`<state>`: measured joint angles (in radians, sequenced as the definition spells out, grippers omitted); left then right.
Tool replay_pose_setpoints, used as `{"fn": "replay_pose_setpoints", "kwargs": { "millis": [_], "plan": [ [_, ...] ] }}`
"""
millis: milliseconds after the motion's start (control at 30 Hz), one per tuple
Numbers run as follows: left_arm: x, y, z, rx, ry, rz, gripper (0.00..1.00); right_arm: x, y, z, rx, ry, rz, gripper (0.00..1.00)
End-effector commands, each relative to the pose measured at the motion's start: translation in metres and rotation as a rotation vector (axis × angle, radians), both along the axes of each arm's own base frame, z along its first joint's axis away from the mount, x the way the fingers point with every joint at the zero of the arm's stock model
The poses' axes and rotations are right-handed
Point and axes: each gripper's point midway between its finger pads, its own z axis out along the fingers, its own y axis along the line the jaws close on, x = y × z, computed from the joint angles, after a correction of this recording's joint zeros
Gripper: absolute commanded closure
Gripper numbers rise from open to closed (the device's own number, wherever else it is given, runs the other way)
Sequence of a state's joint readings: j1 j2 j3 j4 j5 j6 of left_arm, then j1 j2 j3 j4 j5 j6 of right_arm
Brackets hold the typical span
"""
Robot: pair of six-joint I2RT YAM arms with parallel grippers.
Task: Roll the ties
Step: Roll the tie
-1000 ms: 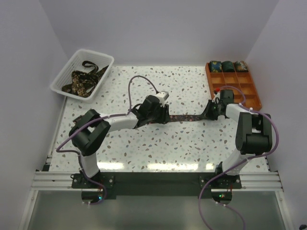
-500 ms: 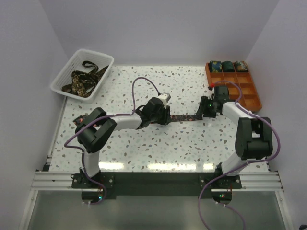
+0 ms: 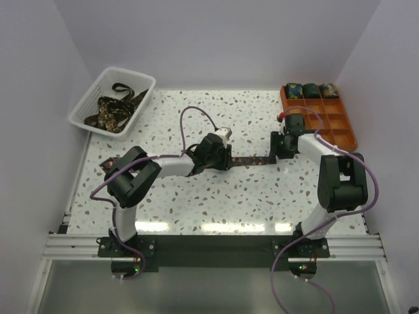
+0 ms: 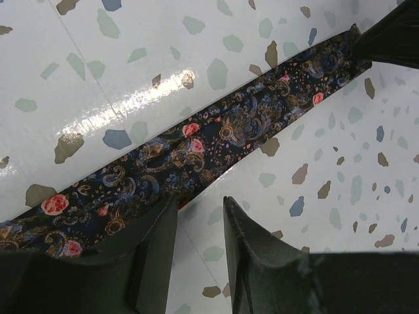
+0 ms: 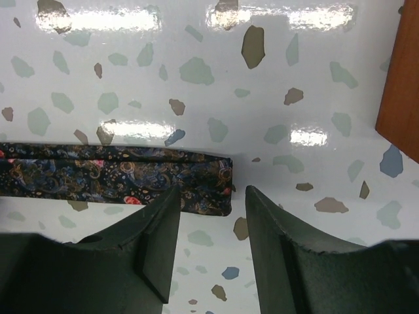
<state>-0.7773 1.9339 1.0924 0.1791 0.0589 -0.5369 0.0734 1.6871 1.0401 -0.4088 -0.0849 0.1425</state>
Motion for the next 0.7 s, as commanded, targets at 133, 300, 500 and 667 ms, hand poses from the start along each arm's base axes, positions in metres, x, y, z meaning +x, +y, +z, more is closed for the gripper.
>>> {"fn": "replay_pose_setpoints", "kwargs": {
  "millis": [133,300,500,667],
  "plan": [
    [0.014,-0.01,0.019,-0.053,-0.048,0.028,0.61,0.008,-0.001,-0.004,-0.023,0.014,0.026,0.59],
    [0.014,-0.01,0.023,-0.058,-0.049,0.03,0.6,0.011,0.0,-0.007,-0.025,0.024,0.029,0.73],
    [0.013,-0.021,0.047,-0.124,-0.101,-0.023,0.54,0.013,0.002,-0.009,-0.013,0.036,0.03,0.83],
    [0.009,-0.042,0.062,-0.163,-0.145,-0.107,0.54,0.015,0.004,-0.006,-0.001,0.042,0.028,0.87]
  ]
}}
